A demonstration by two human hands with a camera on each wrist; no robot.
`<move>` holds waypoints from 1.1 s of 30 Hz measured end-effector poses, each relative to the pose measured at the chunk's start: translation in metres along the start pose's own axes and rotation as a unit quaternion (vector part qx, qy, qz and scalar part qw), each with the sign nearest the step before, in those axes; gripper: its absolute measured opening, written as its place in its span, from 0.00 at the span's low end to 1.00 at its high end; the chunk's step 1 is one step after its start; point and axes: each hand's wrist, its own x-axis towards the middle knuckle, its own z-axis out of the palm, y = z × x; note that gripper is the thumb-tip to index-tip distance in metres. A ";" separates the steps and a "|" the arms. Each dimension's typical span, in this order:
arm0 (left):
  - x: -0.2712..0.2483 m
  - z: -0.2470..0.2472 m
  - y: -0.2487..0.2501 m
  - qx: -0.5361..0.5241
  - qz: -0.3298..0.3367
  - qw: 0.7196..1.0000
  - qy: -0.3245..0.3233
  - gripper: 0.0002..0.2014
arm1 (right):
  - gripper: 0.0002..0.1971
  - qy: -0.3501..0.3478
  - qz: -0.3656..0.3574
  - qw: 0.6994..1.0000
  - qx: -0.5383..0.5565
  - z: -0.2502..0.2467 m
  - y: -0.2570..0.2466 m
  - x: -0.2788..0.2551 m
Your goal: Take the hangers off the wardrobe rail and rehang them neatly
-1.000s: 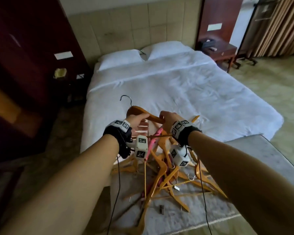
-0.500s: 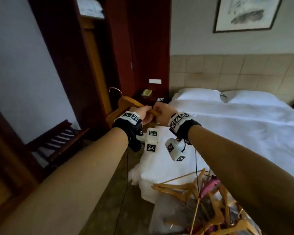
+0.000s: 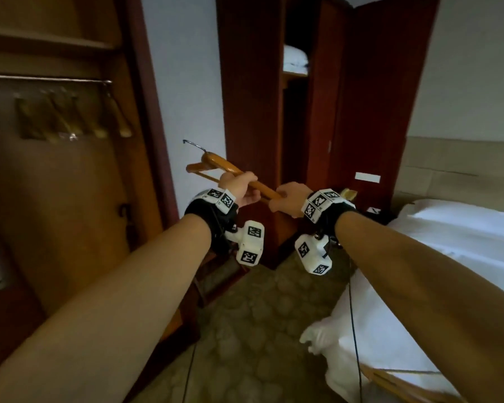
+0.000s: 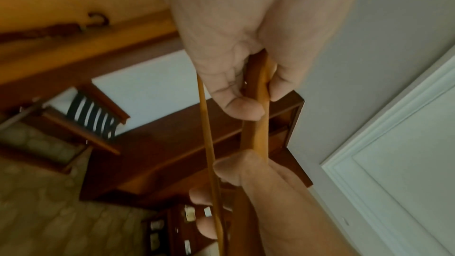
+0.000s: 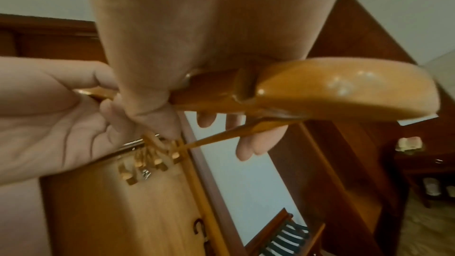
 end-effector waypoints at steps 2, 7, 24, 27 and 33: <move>-0.001 -0.041 0.017 0.010 0.015 1.000 0.009 0.07 | 0.08 -0.024 -0.007 0.998 0.054 0.016 -0.037 0.012; 0.006 -0.129 0.058 0.051 0.043 0.997 0.044 0.06 | 0.10 -0.013 -0.076 0.995 0.070 0.056 -0.124 0.045; 0.151 -0.281 0.116 0.338 0.135 0.911 0.194 0.14 | 0.05 -0.053 -0.214 0.943 0.249 0.116 -0.255 0.229; 0.189 -0.286 0.123 0.347 0.117 0.911 0.188 0.12 | 0.07 -0.053 -0.224 0.943 0.241 0.111 -0.266 0.275; 0.246 -0.304 0.143 0.386 0.134 0.887 0.214 0.15 | 0.02 -0.085 -0.258 0.919 0.286 0.109 -0.290 0.347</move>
